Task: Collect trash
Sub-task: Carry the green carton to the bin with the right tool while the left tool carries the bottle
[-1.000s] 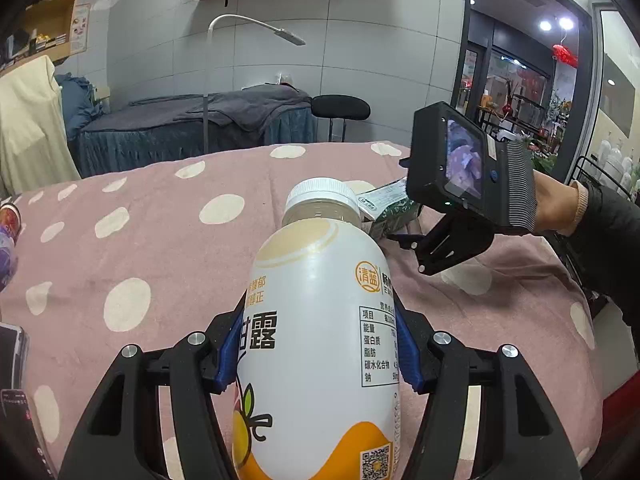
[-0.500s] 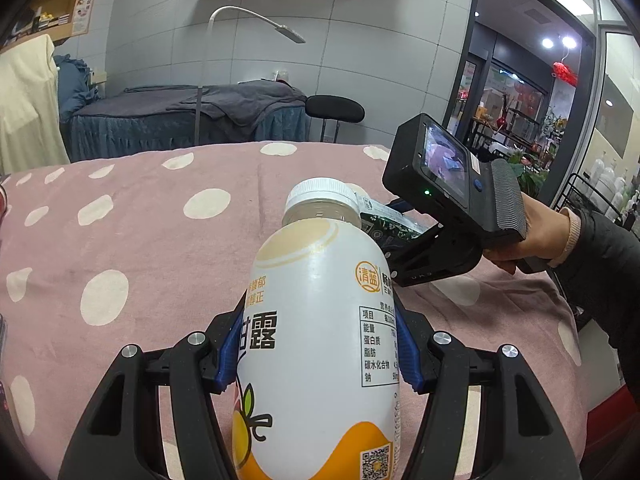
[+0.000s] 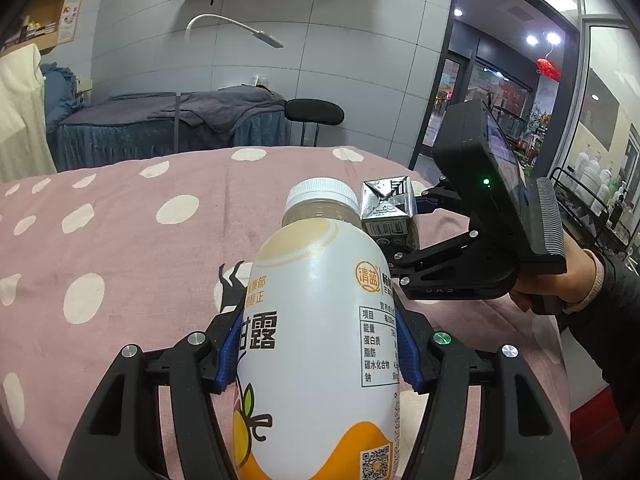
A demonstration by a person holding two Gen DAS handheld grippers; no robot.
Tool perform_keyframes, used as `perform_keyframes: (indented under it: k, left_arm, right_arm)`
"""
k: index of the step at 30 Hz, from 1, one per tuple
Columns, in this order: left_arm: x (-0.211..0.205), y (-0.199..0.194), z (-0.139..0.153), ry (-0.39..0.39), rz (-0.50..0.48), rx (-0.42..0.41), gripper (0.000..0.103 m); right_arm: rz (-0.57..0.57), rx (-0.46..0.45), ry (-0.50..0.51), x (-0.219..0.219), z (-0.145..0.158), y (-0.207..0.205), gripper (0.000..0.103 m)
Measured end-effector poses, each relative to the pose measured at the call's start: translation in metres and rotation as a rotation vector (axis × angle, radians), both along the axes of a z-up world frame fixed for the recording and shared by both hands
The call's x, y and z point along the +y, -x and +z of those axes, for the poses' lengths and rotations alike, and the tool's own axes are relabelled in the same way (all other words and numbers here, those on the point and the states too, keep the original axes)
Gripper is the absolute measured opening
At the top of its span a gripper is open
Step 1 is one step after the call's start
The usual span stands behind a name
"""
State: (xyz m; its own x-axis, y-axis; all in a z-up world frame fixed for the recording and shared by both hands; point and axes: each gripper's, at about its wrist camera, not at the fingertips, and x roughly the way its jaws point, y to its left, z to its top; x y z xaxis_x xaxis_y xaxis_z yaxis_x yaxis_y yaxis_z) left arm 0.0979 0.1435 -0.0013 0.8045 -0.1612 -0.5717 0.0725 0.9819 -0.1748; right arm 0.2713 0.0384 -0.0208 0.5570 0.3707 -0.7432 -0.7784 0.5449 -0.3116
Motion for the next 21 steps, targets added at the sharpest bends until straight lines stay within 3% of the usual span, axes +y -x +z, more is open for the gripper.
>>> perform_keyframes:
  k: [13,21]
  left_arm:
    - [-0.036,-0.003,0.014,-0.012,-0.059,-0.028,0.061]
    - [-0.083,-0.016,0.026,-0.016,-0.161,-0.056,0.061]
  right_arm:
    - [-0.13,-0.139,-0.088,-0.077,0.036,0.04,0.058]
    - [-0.365,-0.157,-0.155,-0.176,0.038,0.038,0.058]
